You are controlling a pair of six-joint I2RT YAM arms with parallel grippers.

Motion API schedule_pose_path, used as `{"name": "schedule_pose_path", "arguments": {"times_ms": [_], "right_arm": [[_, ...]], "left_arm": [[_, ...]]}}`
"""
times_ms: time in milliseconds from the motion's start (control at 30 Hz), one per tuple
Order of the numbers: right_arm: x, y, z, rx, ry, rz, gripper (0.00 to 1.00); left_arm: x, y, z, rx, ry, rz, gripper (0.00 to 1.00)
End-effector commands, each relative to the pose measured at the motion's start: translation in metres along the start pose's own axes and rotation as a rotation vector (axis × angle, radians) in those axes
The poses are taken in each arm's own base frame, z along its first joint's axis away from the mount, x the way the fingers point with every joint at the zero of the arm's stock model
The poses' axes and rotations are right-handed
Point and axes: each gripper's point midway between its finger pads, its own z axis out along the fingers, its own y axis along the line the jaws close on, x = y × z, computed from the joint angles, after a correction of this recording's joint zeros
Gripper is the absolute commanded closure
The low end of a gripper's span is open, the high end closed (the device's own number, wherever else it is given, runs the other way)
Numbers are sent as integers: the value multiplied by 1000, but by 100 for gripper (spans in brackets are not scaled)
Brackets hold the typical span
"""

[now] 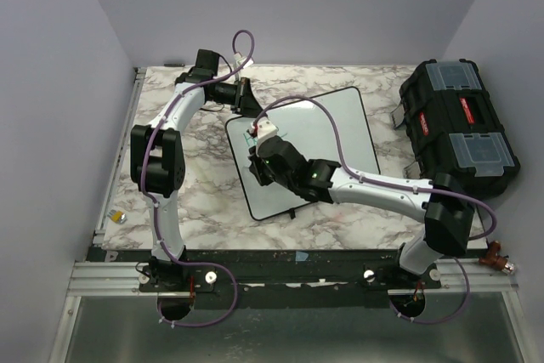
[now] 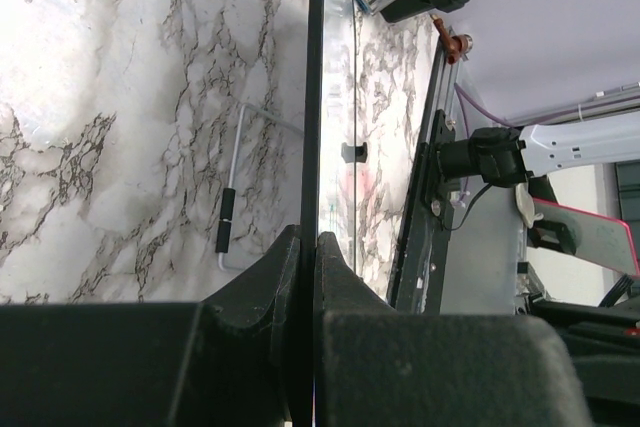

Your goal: Write a sentence on the whiteboard

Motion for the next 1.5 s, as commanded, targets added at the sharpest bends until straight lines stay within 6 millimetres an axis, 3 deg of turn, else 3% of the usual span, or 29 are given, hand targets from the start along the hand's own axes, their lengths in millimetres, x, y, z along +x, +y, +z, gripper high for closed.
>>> {"name": "schedule_pose_path", "arguments": {"times_ms": [0,467,1033,1467], "right_arm": [[-11,13,4,-12,-35,-7,99],[0,5,13,43,-11,-25,99],[47,-2,-4,24,102,-15,99],[20,-7,-1,85,34,-15,99]], "left_arm": [[-19,-4,-5,-62,-42,158,100],[-20,-4,-5,-59,-43,164,100],[-19,-4,-6,-61,-42,158,100],[-19,-4,-6,-63,-43,161,100]]}}
